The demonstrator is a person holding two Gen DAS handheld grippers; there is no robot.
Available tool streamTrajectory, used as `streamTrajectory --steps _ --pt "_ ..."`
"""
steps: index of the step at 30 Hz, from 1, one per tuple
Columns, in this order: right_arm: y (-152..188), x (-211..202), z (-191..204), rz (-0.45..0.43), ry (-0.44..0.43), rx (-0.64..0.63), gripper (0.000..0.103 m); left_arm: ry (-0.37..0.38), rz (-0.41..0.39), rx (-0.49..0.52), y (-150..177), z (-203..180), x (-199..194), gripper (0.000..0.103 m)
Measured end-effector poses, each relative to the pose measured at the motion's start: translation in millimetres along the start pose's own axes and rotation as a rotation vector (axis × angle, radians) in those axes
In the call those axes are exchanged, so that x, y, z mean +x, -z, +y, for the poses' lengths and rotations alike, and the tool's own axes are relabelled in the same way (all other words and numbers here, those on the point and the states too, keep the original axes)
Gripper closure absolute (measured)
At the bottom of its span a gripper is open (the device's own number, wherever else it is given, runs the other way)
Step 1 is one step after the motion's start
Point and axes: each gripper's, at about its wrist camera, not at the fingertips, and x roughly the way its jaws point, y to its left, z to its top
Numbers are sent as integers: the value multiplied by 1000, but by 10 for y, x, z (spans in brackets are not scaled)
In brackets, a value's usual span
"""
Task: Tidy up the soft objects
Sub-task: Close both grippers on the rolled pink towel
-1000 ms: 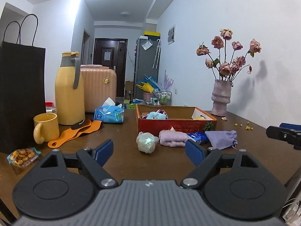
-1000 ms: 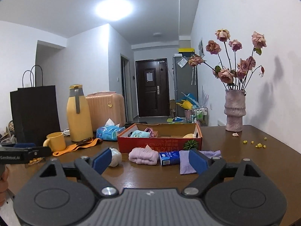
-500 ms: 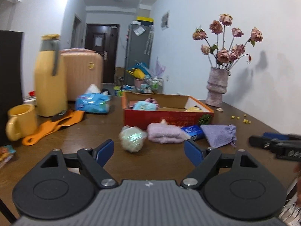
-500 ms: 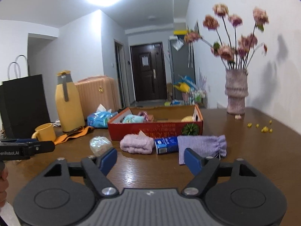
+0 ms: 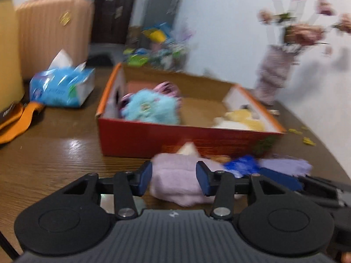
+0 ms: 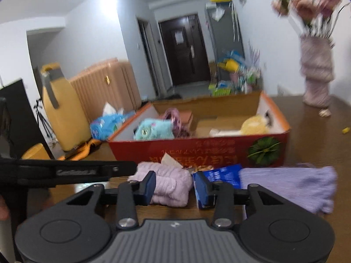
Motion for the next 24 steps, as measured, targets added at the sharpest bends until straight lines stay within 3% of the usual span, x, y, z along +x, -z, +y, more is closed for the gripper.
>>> streamTrajectory --steps 5,7,9,10,12,13,14,20,24 --pt "39 449 29 61 0 -15 66 9 27 -22 61 175 256 56" --pt "57 520 24 66 -9 -5 65 23 24 -7 58 180 257 62" --pt "65 534 47 60 -10 -16 65 63 36 -35 59 205 260 76" --pt "72 540 54 57 -10 -22 65 81 44 -54 67 207 254 76" --pt "79 551 49 56 -28 -17 71 78 33 -37 75 175 234 79" --pt "80 533 50 53 -30 -17 79 80 30 -32 70 155 221 80" --pt "71 501 81 49 -18 -30 85 90 28 -31 60 136 187 82" --pt "78 -105 296 -32 -3 -123 87 170 -68 63 51 -158 -408 83" --pt "180 -749 297 -44 -42 -124 87 211 -53 76 252 -254 -919 83"
